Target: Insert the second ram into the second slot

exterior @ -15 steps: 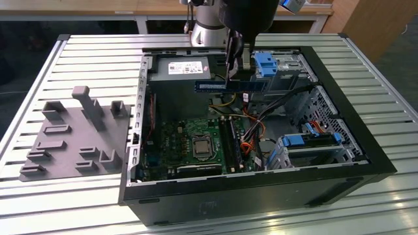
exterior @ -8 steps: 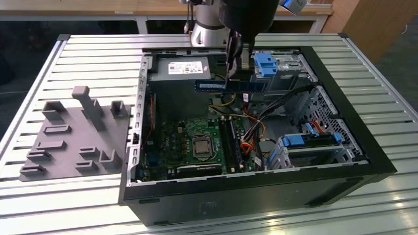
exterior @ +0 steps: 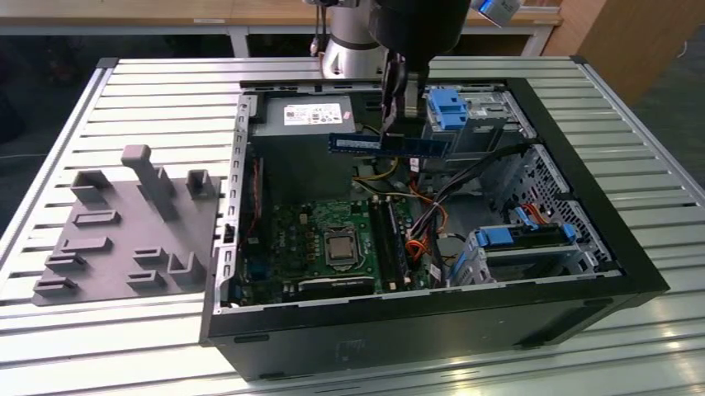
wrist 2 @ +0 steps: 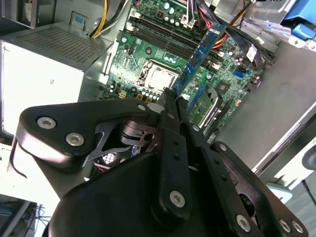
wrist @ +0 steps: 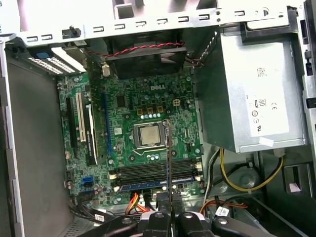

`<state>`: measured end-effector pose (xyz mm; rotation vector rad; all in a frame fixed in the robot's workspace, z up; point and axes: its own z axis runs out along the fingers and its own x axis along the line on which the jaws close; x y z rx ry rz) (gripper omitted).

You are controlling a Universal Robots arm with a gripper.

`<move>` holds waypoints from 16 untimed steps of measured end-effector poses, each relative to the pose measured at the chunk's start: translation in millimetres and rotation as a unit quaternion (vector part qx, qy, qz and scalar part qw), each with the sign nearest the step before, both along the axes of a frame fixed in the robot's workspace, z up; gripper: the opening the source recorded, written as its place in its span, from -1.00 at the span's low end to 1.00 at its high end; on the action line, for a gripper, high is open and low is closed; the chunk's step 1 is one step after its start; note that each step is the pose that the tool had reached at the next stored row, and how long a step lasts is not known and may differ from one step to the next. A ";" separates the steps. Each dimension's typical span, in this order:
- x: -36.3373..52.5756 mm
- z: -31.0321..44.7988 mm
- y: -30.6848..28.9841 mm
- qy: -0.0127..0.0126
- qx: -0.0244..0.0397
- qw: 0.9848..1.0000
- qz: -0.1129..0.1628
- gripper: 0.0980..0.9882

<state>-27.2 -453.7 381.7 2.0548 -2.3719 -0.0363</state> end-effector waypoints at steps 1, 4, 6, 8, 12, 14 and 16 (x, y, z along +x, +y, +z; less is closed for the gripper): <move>0.0 0.0 0.0 0.000 0.000 1.000 -0.002 -0.92; 0.0 0.0 0.0 0.000 0.000 1.000 -0.009 -0.92; 0.0 0.0 0.0 0.000 0.000 1.000 -0.014 -0.92; 0.0 0.0 0.0 0.000 0.000 1.000 -0.018 -0.92; 0.0 0.0 0.0 0.000 0.000 1.000 -0.027 -0.92; 0.0 0.0 0.0 0.000 0.000 1.000 -0.031 -0.92; 0.0 0.0 0.0 0.000 0.000 0.999 -0.035 -0.92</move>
